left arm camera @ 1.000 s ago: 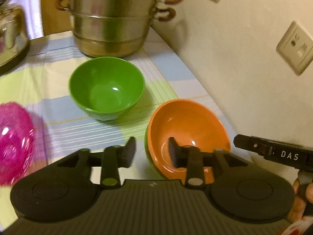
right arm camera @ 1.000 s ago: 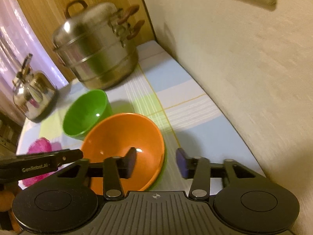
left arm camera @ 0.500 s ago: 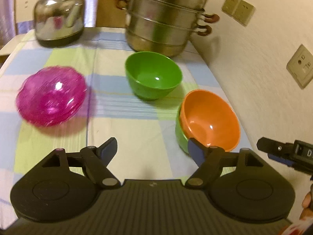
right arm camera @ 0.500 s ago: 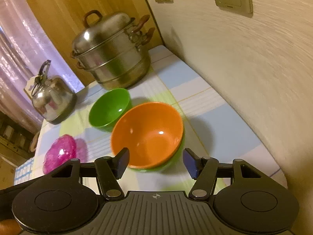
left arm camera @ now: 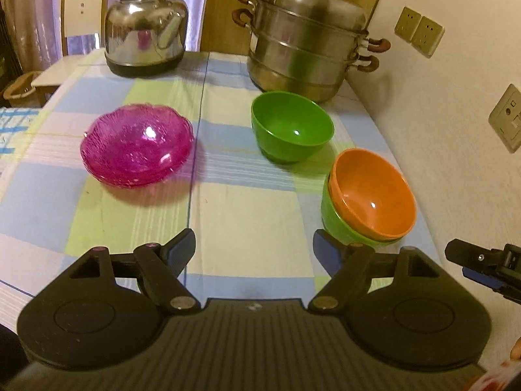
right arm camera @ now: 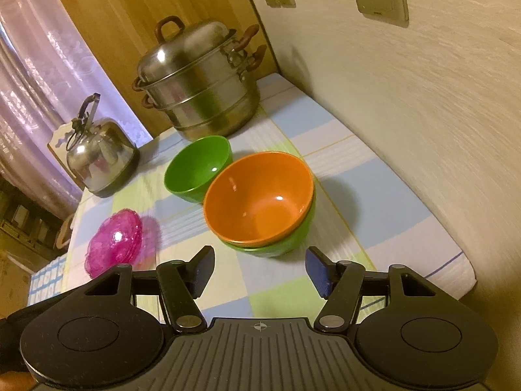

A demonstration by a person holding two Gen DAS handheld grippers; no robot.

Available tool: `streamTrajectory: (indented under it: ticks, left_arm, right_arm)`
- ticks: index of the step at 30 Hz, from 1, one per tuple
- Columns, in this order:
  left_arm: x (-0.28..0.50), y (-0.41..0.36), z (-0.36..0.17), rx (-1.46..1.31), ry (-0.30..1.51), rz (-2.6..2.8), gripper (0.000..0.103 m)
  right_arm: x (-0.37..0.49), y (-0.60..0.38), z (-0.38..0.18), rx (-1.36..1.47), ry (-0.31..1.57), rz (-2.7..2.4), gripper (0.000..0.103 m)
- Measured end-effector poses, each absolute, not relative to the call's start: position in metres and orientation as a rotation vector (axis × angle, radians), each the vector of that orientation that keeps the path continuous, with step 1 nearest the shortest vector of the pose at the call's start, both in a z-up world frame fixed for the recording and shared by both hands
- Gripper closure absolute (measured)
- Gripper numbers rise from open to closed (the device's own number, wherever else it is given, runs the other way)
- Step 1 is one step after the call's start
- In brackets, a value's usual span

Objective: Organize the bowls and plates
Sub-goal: 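Move both grippers toward the other green bowl beside the steamer pot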

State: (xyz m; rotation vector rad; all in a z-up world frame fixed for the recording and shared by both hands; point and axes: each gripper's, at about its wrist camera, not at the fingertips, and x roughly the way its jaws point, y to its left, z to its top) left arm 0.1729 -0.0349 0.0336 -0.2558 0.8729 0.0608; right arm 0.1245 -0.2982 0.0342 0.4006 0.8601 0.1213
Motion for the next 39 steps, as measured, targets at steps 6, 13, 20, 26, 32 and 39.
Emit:
streamTrajectory:
  ticks: [6, 13, 20, 26, 32, 39]
  left_arm:
    - [0.164, -0.031, 0.044, -0.241, 0.826, 0.055, 0.025]
    - [0.161, -0.029, 0.049, -0.253, 0.812, 0.022, 0.023]
    - [0.162, -0.029, 0.05, -0.259, 0.807, 0.01, 0.022]
    - [0.164, -0.028, 0.048, -0.26, 0.807, 0.001, 0.022]
    - [0.167, -0.03, 0.046, -0.254, 0.806, -0.009, 0.022]
    - [0.173, -0.031, 0.045, -0.243, 0.799, -0.015, 0.022]
  right_arm:
    - [0.118, -0.293, 0.038, 0.393, 0.851, 0.131, 0.041]
    - [0.117, -0.29, 0.036, 0.391, 0.859, 0.138, 0.041]
    - [0.119, -0.29, 0.035, 0.397, 0.859, 0.132, 0.041]
    - [0.121, -0.29, 0.033, 0.395, 0.864, 0.136, 0.041]
    - [0.124, -0.289, 0.029, 0.396, 0.873, 0.134, 0.041]
    - [0.131, -0.287, 0.025, 0.391, 0.88, 0.134, 0.041]
